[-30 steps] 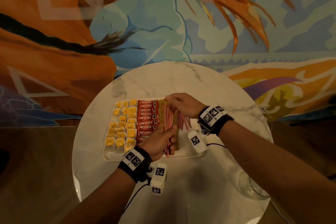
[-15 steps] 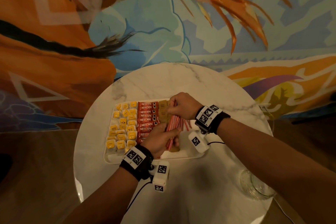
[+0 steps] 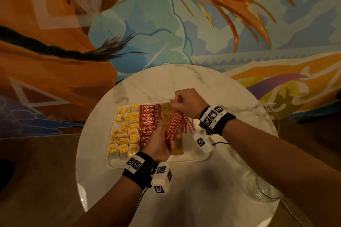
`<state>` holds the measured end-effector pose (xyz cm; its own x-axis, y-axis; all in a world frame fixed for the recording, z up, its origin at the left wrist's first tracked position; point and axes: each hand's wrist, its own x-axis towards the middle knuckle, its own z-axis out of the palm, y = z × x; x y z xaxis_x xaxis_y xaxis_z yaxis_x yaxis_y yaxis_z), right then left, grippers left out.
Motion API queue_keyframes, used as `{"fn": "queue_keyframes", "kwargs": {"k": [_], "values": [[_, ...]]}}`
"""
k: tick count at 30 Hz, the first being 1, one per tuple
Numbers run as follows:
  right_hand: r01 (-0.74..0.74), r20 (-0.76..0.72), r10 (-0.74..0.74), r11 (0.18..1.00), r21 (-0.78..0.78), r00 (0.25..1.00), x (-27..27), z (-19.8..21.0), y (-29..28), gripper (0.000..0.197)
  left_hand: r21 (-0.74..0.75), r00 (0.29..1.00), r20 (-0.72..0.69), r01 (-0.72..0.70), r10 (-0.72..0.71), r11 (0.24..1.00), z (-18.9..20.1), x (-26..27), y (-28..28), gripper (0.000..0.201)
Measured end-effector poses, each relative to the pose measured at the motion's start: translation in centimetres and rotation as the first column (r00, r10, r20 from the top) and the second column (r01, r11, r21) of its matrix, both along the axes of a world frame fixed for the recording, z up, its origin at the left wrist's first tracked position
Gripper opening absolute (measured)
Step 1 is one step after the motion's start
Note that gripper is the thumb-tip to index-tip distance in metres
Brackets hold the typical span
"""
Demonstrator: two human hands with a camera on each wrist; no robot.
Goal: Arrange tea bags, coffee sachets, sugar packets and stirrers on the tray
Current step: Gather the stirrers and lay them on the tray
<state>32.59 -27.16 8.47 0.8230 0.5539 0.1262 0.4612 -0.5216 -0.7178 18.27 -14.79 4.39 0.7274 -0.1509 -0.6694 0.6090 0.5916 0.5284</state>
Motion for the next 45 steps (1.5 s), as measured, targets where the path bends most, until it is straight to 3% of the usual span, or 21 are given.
{"fn": "queue_keyframes", "kwargs": {"k": [3, 6, 11, 15, 19, 21, 24, 32, 34, 35, 38, 40, 42, 45], "values": [[-0.069, 0.042, 0.071, 0.997, -0.046, 0.997, -1.4, -0.3, 0.5, 0.025, -0.033, 0.999, -0.027, -0.036, 0.035, 0.999, 0.3, 0.6, -0.2, 0.06], [-0.047, 0.014, 0.048, 0.997, -0.054, 0.999, -1.2, -0.4, 0.5, 0.028, 0.072, 0.997, 0.052, -0.061, 0.057, 0.996, 0.2, 0.7, -0.3, 0.056], [-0.031, -0.069, 0.024, 0.995, -0.098, 0.997, 0.0, 0.5, -0.4, 0.034, 0.306, 0.972, 0.208, 0.042, -0.109, 0.951, 1.1, 0.2, -1.2, 0.041], [-0.008, -0.206, 0.01, 1.0, 0.013, 0.978, 0.6, 0.4, -0.9, 0.033, 0.326, 0.959, 0.244, 0.059, -0.144, 0.944, 1.2, 0.7, -1.5, 0.032], [0.136, -0.474, -0.002, 0.959, 0.248, 0.88, 0.9, 0.5, -1.6, 0.038, 0.206, 0.958, 0.281, 0.007, -0.066, 0.978, 1.0, 1.5, -1.8, 0.031], [0.154, -0.571, 0.029, 0.951, 0.269, 0.82, 0.8, 0.4, -2.1, 0.042, 0.157, 0.958, 0.284, -0.01, -0.035, 0.988, 1.0, 1.8, -1.9, 0.031], [0.045, -0.633, 0.104, 0.976, 0.215, 0.767, 0.2, -0.3, -2.5, 0.045, 0.186, 0.948, 0.311, 0.013, -0.071, 0.983, 1.0, 2.1, -2.0, 0.032], [0.026, -0.557, 0.02, 0.997, 0.074, 0.83, 1.3, -0.6, -2.3, 0.04, 0.346, 0.915, 0.292, 0.17, -0.278, 0.923, 1.4, 3.7, -2.4, 0.046], [0.033, -0.53, -0.054, 0.998, -0.048, 0.846, 2.8, -0.4, -2.5, 0.041, 0.511, 0.899, 0.241, 0.204, -0.367, 0.835, 1.5, 4.6, -1.8, 0.05], [0.031, -0.516, -0.093, 0.991, -0.128, 0.851, 3.5, -0.4, -2.7, 0.042, 0.628, 0.889, 0.213, 0.193, -0.405, 0.754, 1.6, 5.0, -1.5, 0.046], [-0.001, -0.462, -0.184, 0.928, -0.373, 0.868, 5.1, -1.1, -3.0, 0.043, 0.933, 0.827, 0.165, 0.047, -0.538, 0.358, 1.0, 6.7, 0.2, 0.034], [-0.011, -0.415, -0.216, 0.878, -0.479, 0.884, 5.2, -1.9, -2.9, 0.046, 0.986, 0.755, 0.085, 0.031, -0.65, 0.165, 0.4, 8.0, 0.9, 0.025], [-0.037, -0.378, -0.204, 0.84, -0.541, 0.903, 5.0, -2.8, -2.5, 0.05, 0.999, 0.635, -0.028, 0.032, -0.772, -0.01, -0.6, 9.1, 1.0, 0.021], [-0.071, -0.37, -0.179, 0.818, -0.571, 0.911, 4.6, -3.5, -1.7, 0.043, 0.952, 0.505, -0.256, -0.015, -0.824, -0.305, -2.3, 9.9, 0.2, 0.021]]}}
